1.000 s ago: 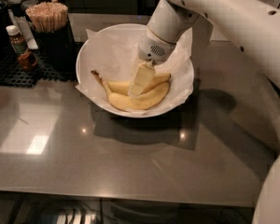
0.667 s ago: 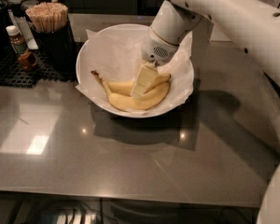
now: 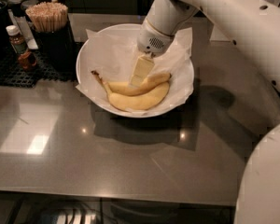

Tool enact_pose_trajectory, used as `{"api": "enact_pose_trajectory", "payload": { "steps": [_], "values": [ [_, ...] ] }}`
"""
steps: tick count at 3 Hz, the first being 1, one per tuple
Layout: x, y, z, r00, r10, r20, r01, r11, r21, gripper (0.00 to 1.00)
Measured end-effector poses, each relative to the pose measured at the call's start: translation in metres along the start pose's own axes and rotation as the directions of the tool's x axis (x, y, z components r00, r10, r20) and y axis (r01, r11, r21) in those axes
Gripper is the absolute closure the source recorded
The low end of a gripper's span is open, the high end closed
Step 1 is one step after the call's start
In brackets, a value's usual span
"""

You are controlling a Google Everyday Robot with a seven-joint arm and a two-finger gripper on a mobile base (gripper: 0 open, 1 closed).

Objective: Pick banana from white bowl

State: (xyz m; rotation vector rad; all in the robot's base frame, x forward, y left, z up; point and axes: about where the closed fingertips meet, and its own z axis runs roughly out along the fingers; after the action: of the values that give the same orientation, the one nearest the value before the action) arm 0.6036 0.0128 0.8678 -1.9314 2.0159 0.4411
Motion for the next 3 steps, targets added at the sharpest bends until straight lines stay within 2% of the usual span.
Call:
{"api": "enact_pose_trajectory", "payload": {
  "steps": [1,3],
  "values": [
    [-0.003,-0.008,0.003,1.0,-0.009,0.001,0.009,1.0,0.0,0.35],
    [0.008,0.004,0.023,0.998,0.048,0.029,-0.046,0.9979,-0.046,0.33]
  ]
}}
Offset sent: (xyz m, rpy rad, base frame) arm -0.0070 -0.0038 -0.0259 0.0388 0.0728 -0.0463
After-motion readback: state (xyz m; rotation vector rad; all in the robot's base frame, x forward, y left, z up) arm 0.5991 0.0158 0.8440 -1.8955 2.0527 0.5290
